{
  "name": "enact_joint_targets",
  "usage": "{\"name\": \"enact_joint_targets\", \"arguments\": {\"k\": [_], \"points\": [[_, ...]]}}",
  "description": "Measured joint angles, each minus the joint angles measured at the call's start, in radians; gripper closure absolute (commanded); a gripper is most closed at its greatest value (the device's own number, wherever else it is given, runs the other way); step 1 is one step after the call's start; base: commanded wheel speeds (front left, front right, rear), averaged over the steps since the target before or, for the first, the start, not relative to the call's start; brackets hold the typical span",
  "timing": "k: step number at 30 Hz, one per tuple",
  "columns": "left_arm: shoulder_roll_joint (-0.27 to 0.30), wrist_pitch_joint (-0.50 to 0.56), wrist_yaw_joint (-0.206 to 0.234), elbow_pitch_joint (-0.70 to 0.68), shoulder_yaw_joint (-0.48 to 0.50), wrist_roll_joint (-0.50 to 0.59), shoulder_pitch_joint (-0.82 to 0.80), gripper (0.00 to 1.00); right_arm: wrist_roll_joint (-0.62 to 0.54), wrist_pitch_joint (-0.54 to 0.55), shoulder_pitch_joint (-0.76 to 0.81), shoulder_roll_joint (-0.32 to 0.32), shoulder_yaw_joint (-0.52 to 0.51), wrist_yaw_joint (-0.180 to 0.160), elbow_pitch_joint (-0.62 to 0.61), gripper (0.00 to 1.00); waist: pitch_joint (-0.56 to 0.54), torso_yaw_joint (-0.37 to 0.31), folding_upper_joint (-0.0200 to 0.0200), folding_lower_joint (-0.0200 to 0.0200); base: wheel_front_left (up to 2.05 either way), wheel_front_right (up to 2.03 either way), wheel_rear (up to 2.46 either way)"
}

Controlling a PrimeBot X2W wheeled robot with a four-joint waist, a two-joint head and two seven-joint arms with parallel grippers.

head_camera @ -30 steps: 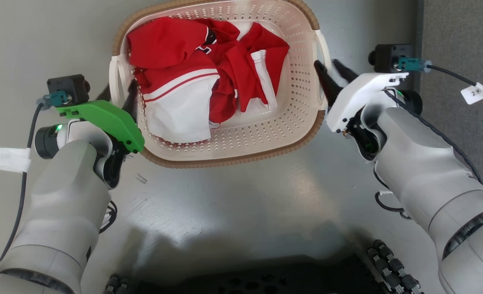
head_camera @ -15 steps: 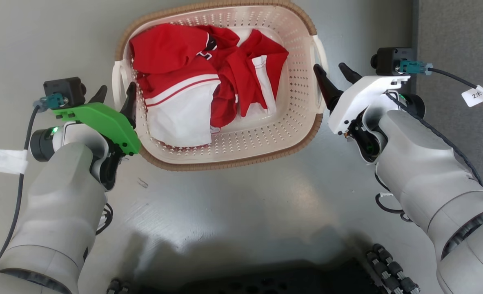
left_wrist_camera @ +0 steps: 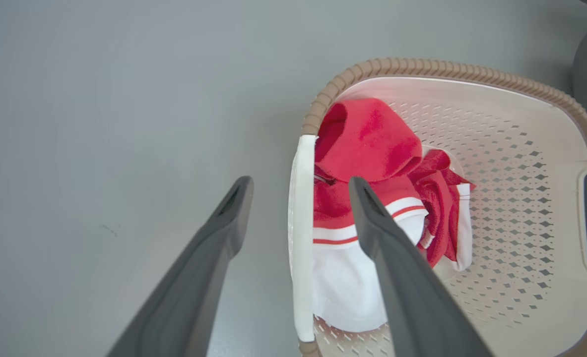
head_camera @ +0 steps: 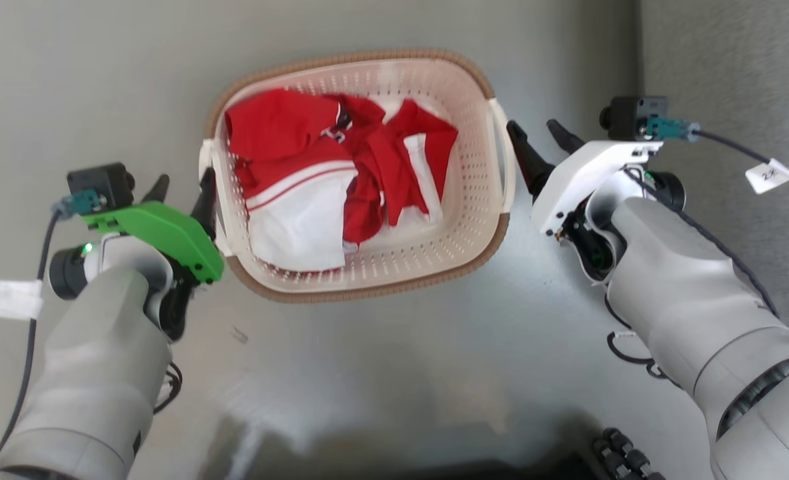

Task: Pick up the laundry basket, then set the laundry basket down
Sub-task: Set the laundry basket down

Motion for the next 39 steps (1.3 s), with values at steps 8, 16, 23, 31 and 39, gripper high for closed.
{"name": "enact_joint_targets", "arguments": {"k": [8, 16, 23, 31, 39], "points": [[0.003, -0.006, 0.000, -0.051, -0.004, -0.004, 0.061, 0.00, -0.002, 0.000, 0.038, 0.001, -0.020, 0.000, -0.041, 0.00, -0.102, -0.009, -0.0001, 0.0000, 0.00, 0.00, 0.00], [0.038, -0.006, 0.000, -0.173, 0.059, 0.007, 0.095, 0.00, -0.030, 0.000, 0.102, -0.033, -0.080, 0.000, -0.101, 0.00, -0.227, -0.013, 0.0000, 0.0000, 0.00, 0.00, 0.00], [0.047, -0.006, 0.000, -0.267, 0.102, 0.054, 0.172, 0.00, -0.083, 0.000, 0.151, -0.056, -0.129, 0.000, -0.179, 0.00, -0.327, -0.009, 0.0000, -0.0001, 0.00, 0.00, 0.00], [0.056, -0.009, 0.000, -0.367, 0.172, 0.100, 0.267, 0.00, -0.147, 0.000, 0.239, -0.084, -0.202, 0.000, -0.276, 0.00, -0.442, 0.000, 0.0000, 0.0000, 0.00, 0.00, 0.00], [0.055, -0.008, 0.000, -0.467, 0.235, 0.162, 0.389, 0.00, -0.234, -0.001, 0.351, -0.103, -0.284, -0.023, -0.386, 0.00, -0.554, 0.007, 0.0000, -0.0001, 0.00, 0.00, 0.00]]}}
